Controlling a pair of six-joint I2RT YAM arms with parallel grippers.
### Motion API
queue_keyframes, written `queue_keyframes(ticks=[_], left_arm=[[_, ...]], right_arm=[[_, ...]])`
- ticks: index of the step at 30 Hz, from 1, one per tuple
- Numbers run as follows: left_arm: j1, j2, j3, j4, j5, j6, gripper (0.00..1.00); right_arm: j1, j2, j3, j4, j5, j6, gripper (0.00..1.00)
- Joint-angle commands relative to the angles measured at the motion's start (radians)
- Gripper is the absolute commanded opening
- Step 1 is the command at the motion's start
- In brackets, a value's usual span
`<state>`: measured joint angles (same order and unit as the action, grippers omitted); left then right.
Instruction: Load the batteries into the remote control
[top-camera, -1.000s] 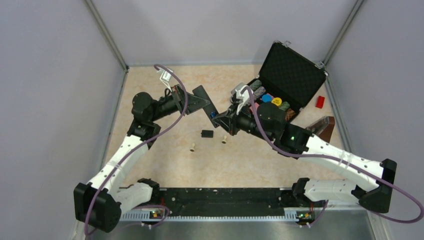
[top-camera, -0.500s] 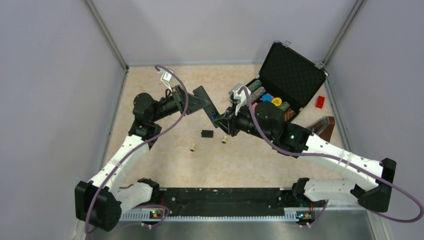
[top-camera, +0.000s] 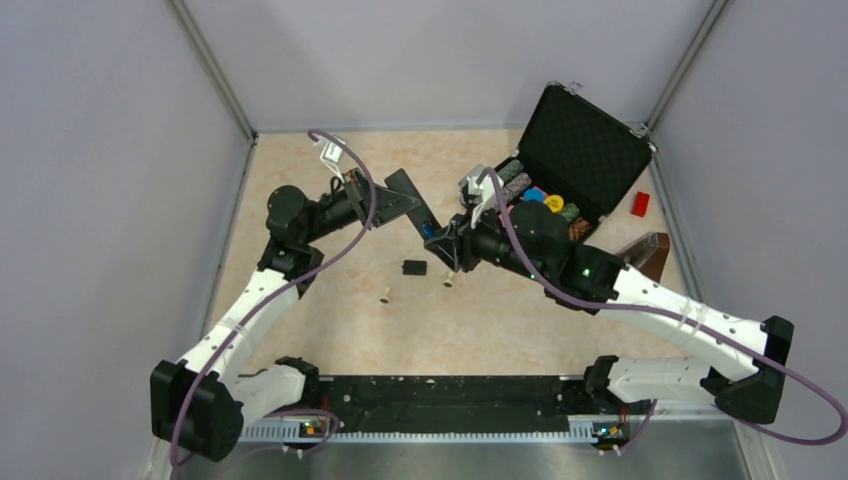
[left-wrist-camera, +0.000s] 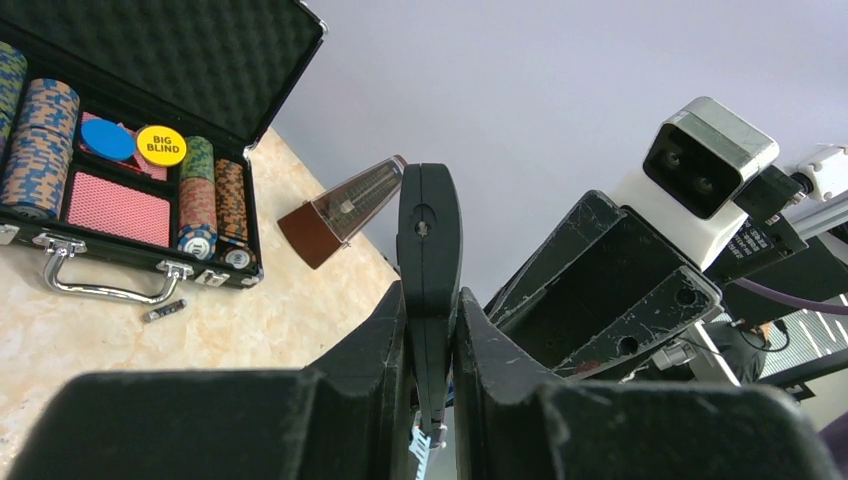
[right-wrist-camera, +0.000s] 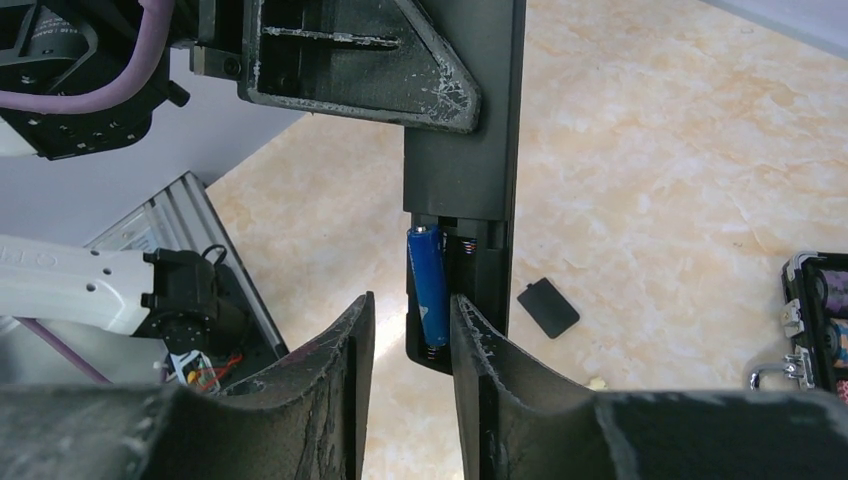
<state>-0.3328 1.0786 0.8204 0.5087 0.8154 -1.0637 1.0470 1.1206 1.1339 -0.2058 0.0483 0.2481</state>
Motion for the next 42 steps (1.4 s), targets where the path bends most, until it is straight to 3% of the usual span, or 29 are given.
queue_keyframes(ticks=[1,12,13,16,18,22,28,36,42], left_arm=[[-0.003,-0.002,0.011,0.073,0.011,0.005,0.0],[-0.003,-0.008,0.016,0.073,0.001,0.008,0.0],[-0.003,-0.008,0.016,0.076,0.0,0.006,0.0],[-0.002,-0.011,0.015,0.098,-0.008,-0.008,0.0],[-0.003,-0.013,0.014,0.108,-0.01,-0.013,0.0],[-0.004,-0.013,0.014,0.115,-0.033,-0.023,0.0],[-0.003,-0.01,0.015,0.143,-0.051,-0.074,0.0],[-0.003,-0.023,0.004,0.129,-0.055,-0.097,0.0],[-0.004,-0.042,-0.035,0.159,-0.056,-0.103,0.0]], right_arm=[[0.008,-0.031,0.065,-0.023,0.051,0.018,0.36],[0.007,-0.08,0.079,-0.047,0.112,0.085,0.52],[0.008,-0.088,0.079,-0.053,0.139,0.101,0.58],[0.006,-0.116,0.074,-0.088,0.271,0.21,0.87],[-0.007,-0.124,0.07,-0.126,0.314,0.329,0.97],[-0.022,-0.124,0.017,-0.067,0.228,0.54,0.99],[-0.022,-0.119,-0.11,0.167,0.183,0.806,0.99],[-0.023,-0.054,-0.141,0.322,0.158,0.897,0.99],[-0.028,-0.031,-0.148,0.34,0.162,0.956,0.99]])
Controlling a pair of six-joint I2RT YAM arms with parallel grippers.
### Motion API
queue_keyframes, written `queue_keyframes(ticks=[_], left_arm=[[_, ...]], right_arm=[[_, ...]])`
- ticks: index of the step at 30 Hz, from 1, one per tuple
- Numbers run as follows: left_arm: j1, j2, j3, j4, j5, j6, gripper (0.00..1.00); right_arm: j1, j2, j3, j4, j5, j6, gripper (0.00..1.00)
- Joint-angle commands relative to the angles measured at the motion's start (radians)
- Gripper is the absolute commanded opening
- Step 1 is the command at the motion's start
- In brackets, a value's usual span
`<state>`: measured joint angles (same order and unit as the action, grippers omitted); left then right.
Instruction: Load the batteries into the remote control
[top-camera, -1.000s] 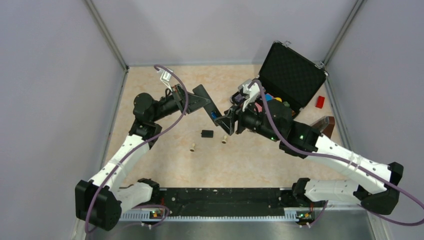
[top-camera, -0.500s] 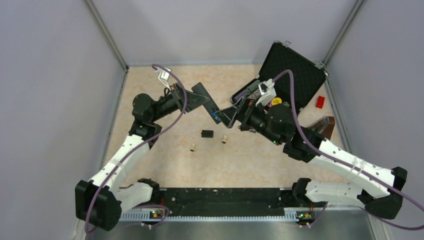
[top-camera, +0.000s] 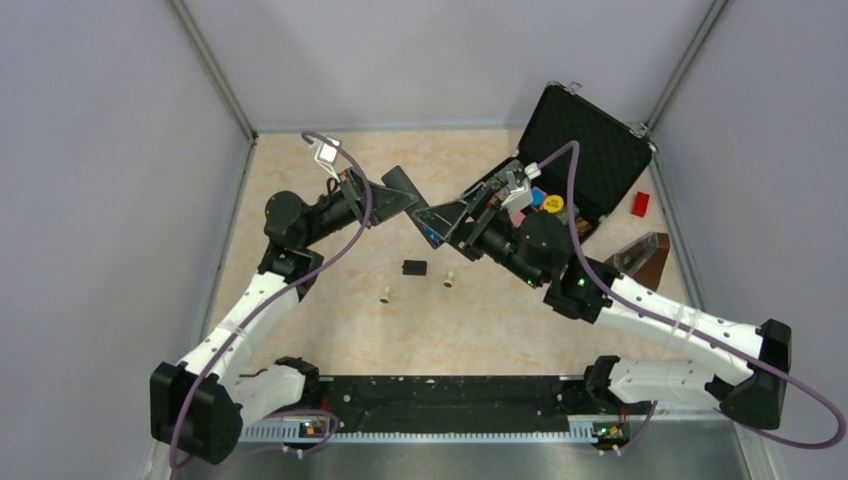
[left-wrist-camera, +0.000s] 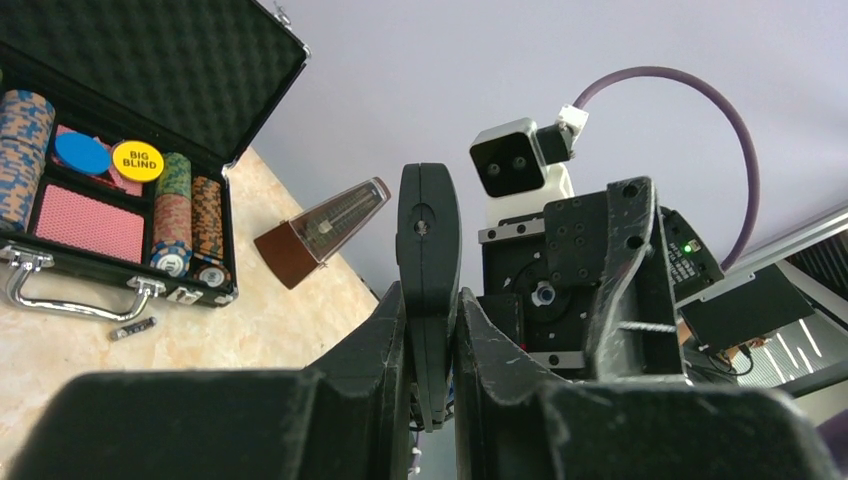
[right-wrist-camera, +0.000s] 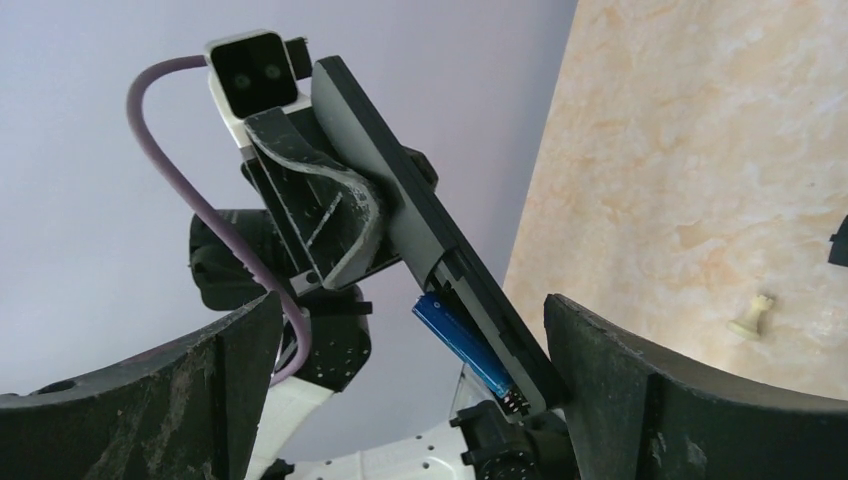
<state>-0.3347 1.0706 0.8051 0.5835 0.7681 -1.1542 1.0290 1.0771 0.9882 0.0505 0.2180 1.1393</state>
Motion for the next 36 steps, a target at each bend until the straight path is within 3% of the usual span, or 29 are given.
queue_keyframes(ticks=[1,14,18,28,36], left_arm=[[-0.003,-0.034,-0.021,0.085,-0.004,-0.013,0.0],[-0.002,-0.023,-0.01,0.099,0.01,-0.009,0.0],[-0.003,-0.03,-0.01,0.099,0.015,-0.007,0.0],[-0.002,-0.054,-0.006,0.082,-0.01,-0.012,0.0],[-0.002,-0.085,0.014,0.094,-0.069,-0.109,0.0]], right_arm=[[-0.01,0.017,-0.004,0.086,-0.01,0.069,0.99],[-0.022,0.03,-0.016,0.069,-0.031,0.096,0.69],[-0.039,0.049,-0.016,0.065,-0.072,0.127,0.51],[-0.045,0.052,-0.044,0.091,-0.089,0.15,0.41],[-0.045,0.05,-0.083,0.173,-0.098,0.152,0.33]])
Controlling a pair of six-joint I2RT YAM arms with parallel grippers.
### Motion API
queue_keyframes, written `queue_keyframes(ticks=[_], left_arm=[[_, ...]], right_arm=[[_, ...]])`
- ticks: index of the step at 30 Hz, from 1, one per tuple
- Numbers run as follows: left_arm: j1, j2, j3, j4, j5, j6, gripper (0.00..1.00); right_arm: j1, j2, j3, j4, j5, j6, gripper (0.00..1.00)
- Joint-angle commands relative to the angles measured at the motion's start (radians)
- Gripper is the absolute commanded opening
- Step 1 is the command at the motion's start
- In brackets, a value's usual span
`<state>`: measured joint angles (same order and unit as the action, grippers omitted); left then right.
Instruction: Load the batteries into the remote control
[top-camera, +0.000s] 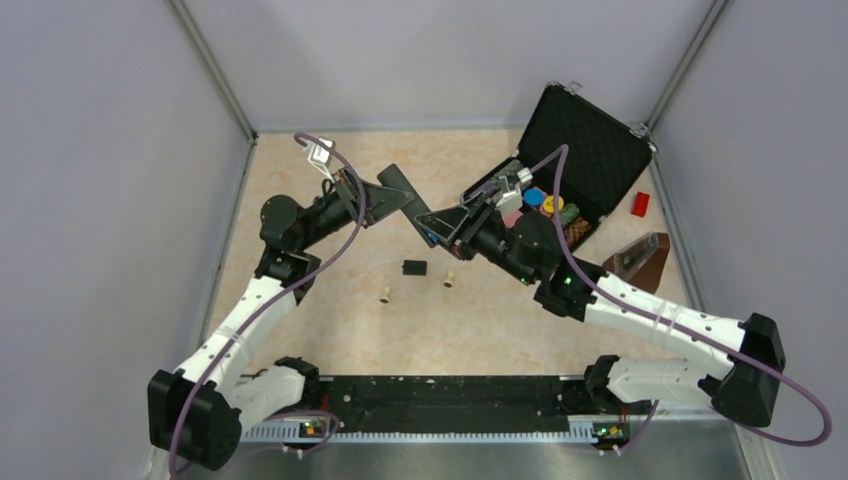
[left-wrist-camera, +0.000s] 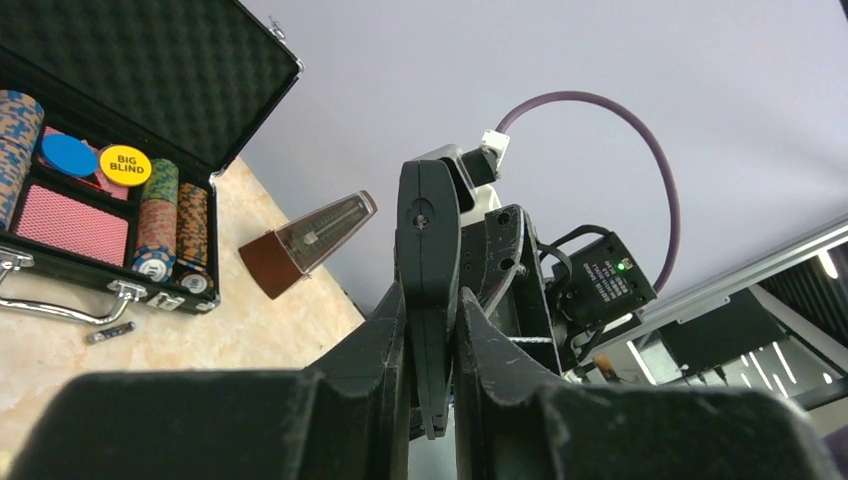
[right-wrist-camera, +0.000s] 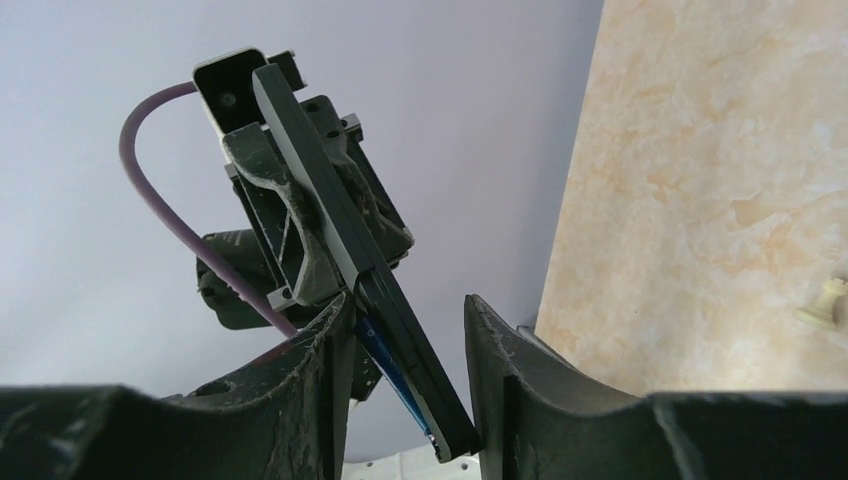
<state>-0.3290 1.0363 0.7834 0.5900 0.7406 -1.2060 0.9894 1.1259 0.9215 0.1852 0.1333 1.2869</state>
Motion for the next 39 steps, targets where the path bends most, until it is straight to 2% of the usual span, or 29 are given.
queue_keyframes(ticks=[1,13,29,39], left_arm=[[-0.007,-0.053,0.034,0.096,-0.048,-0.072,0.0],[-0.008,-0.064,-0.042,0.224,-0.127,-0.171,0.0],[-0.007,-0.107,-0.049,0.141,-0.234,-0.334,0.0],[-0.007,-0.127,-0.039,0.083,-0.235,-0.305,0.0]], right_arm=[[-0.005,0.002,-0.015,0.047,-0.017,0.003,0.33],[-0.005,0.011,-0.035,0.099,-0.027,-0.008,0.29],[-0.006,-0.003,-0.062,0.077,0.006,-0.049,0.26],[-0.005,-0.007,-0.059,0.055,0.022,-0.061,0.45]])
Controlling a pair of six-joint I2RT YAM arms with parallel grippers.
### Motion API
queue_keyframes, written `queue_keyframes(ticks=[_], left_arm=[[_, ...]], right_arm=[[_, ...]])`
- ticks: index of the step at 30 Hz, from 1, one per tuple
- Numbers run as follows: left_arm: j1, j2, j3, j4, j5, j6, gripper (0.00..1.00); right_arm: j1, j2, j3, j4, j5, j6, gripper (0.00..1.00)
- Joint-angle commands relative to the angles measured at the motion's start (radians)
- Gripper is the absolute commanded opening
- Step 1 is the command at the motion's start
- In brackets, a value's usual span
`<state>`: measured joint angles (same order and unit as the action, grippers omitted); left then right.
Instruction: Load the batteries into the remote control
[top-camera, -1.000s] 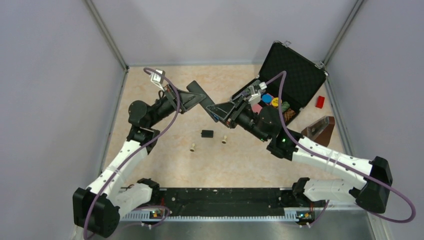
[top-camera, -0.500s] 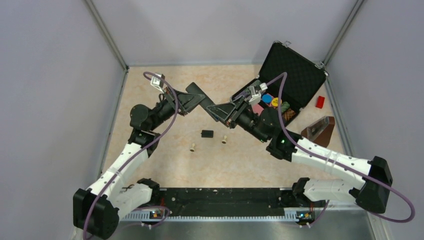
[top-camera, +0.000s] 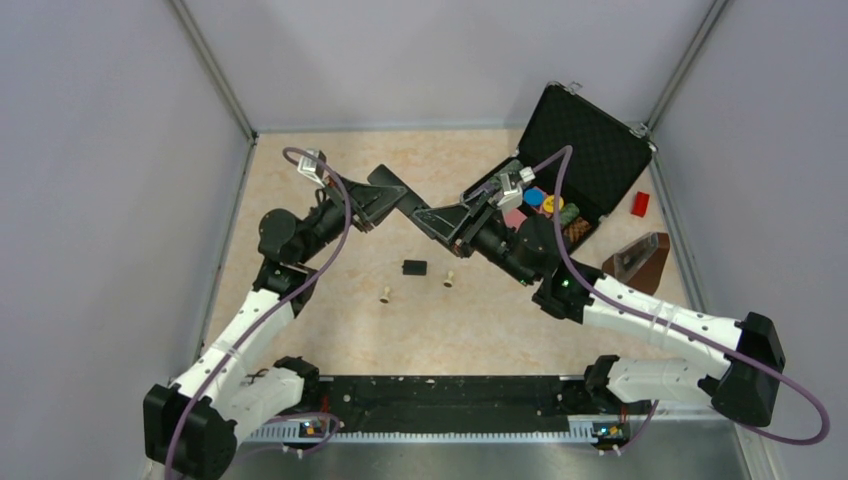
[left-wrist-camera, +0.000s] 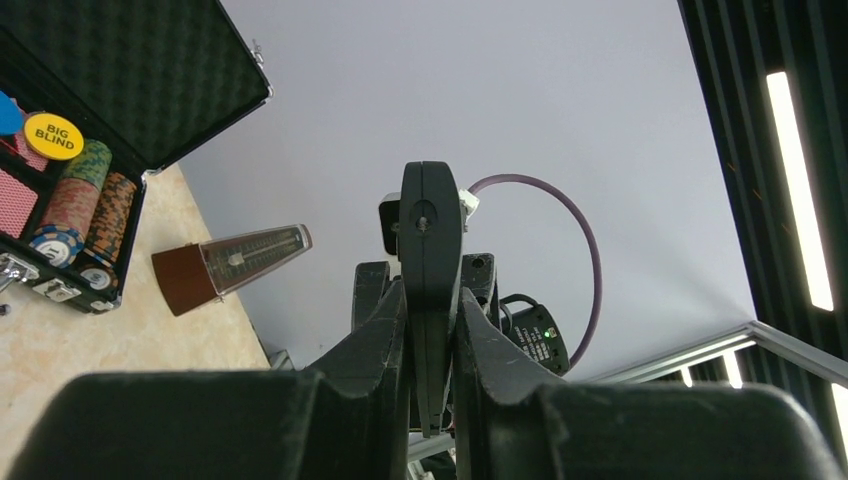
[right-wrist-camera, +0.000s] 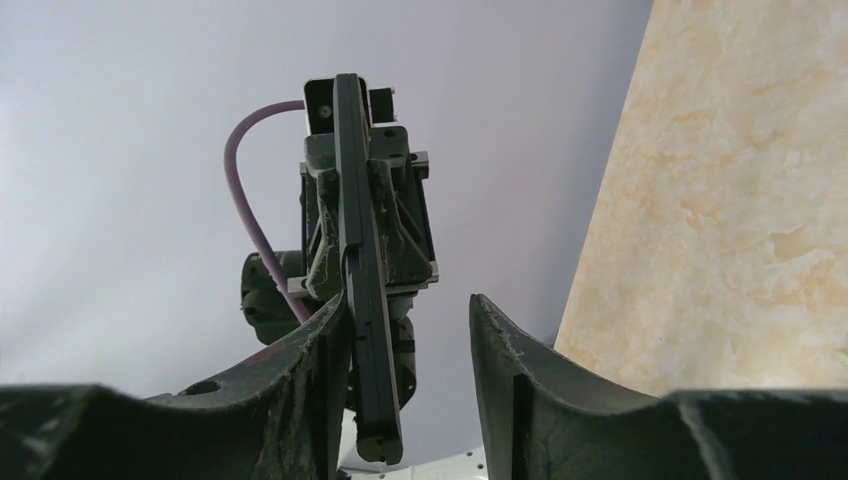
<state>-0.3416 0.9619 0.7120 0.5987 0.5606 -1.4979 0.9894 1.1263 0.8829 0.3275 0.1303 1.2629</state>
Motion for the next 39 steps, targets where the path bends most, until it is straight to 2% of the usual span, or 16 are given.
queue_keyframes(ticks=[1,3,8,11,17,22,25,33,37,39], left_arm=[[0.006,-0.058,0.033,0.063,-0.054,0.003,0.0],[0.006,-0.066,0.035,0.029,-0.053,0.039,0.0],[0.006,-0.067,0.033,-0.043,-0.022,0.134,0.0],[0.006,-0.065,0.014,-0.052,-0.014,0.164,0.0],[0.007,-0.054,-0.007,-0.04,0.046,0.267,0.0],[0.007,-0.063,-0.011,-0.047,0.164,0.464,0.0],[0.007,-0.08,-0.02,-0.058,0.212,0.544,0.0],[0.007,-0.063,0.015,-0.086,0.231,0.524,0.0],[0.007,-0.054,0.032,-0.11,0.214,0.506,0.0],[0.007,-0.051,0.044,-0.123,0.203,0.497,0.0]], right_arm=[[-0.006,-0.014,-0.02,-0.082,0.026,-0.037,0.48],[-0.006,-0.028,-0.021,-0.075,0.023,-0.037,0.54],[-0.006,-0.072,-0.014,-0.027,0.02,-0.088,0.79],[-0.008,-0.082,0.003,-0.016,0.002,-0.12,0.84],[-0.017,-0.106,0.011,-0.027,-0.017,-0.146,0.86],[-0.045,-0.159,-0.006,-0.145,0.021,-0.201,0.83],[-0.054,-0.188,-0.011,-0.204,0.024,-0.276,0.77],[-0.054,-0.137,0.113,-0.356,-0.201,-0.628,0.6],[-0.054,-0.135,0.129,-0.386,-0.218,-0.734,0.5],[-0.055,-0.126,0.143,-0.403,-0.222,-0.768,0.49]])
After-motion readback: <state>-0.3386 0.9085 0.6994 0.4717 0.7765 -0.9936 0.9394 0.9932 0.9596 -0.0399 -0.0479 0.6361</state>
